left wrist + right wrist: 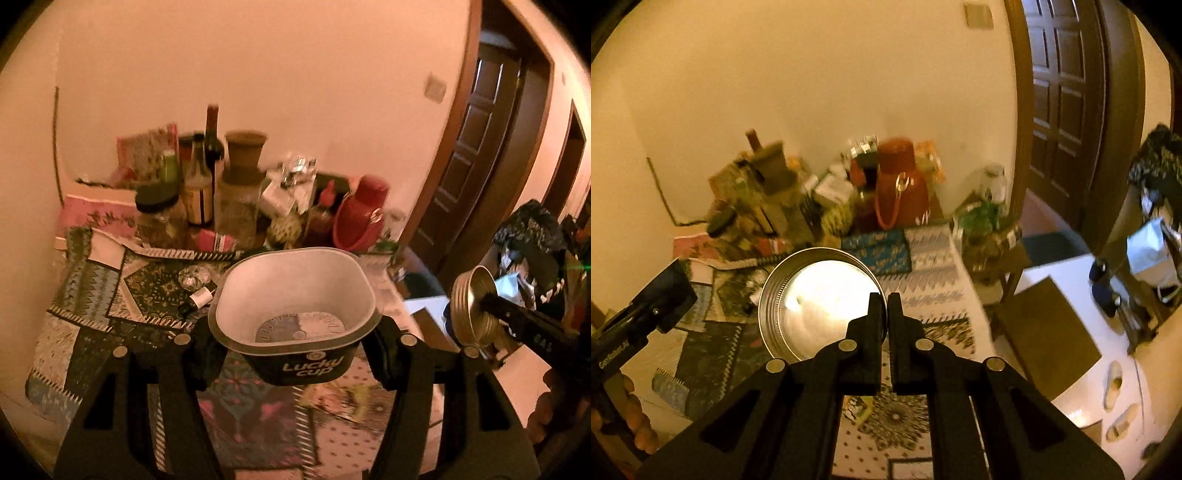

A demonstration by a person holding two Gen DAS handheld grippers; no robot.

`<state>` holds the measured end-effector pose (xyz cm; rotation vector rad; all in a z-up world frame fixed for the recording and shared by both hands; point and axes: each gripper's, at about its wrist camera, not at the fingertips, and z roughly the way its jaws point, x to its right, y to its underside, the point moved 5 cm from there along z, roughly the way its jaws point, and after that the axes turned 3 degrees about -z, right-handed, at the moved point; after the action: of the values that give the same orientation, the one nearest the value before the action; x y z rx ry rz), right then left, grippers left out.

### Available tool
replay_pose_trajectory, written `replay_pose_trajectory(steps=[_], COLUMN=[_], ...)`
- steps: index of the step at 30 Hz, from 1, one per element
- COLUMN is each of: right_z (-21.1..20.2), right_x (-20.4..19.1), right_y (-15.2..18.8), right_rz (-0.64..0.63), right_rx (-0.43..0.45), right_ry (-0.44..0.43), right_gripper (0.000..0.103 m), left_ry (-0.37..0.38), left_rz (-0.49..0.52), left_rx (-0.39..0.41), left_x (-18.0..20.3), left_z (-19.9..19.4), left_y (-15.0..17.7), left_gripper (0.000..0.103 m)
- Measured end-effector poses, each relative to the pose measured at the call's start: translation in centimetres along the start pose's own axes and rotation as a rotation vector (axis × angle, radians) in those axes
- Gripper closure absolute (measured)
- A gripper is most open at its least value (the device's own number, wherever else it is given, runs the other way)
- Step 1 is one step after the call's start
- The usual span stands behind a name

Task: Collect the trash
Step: 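Lift the Lucky cup and tin lid away from the table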

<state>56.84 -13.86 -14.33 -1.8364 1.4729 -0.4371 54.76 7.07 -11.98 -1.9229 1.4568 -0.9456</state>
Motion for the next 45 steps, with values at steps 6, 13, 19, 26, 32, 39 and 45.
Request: replay_pose_trajectory(steps=[6, 13, 19, 26, 32, 39, 45], right_z=[-5.7, -10.3, -13.9, -17.6, -20.7, -24.2, -25.8], right_x=[0.9, 0.2, -1.4, -4.7, -8.7, -12.6, -13.8], right_y=[-0.2, 0.5, 2.0, 5.6, 10.1, 15.3, 18.5], right_rz=[-0.051, -0.075, -0.073, -0.059, -0.029, -0.014, -0.007], right_rx=[0.082, 0.146, 0.195, 0.214, 0.205, 0.188, 0.143], right_ry=[-0.064, -0.1, -0.099, -0.065, -0.048, -0.03, -0.001], right_gripper=[0.1, 0.1, 0.1, 0.1, 0.1, 0.1, 0.1], left_ry=[-0.009, -0.013, 0.013, 0.062, 0.082, 0.105, 0.132], left_rz=[-0.014, 0.007, 0.032, 0.054, 0.089, 0.111, 0.101], left_rx=[0.092, 0.157, 0.201, 0.204, 0.184, 0.161, 0.11], left_x=[3.3, 4.8, 4.1, 1.1, -2.2, -5.6, -7.0], left_z=[-7.0, -12.7, -17.0, -22.1, -26.7, -31.4, -32.7], left_y=[1.6, 2.7, 3.8, 6.8, 10.4, 14.8, 17.5], left_gripper=[0.041, 0.041, 0.041, 0.041, 0.041, 0.041, 0.041])
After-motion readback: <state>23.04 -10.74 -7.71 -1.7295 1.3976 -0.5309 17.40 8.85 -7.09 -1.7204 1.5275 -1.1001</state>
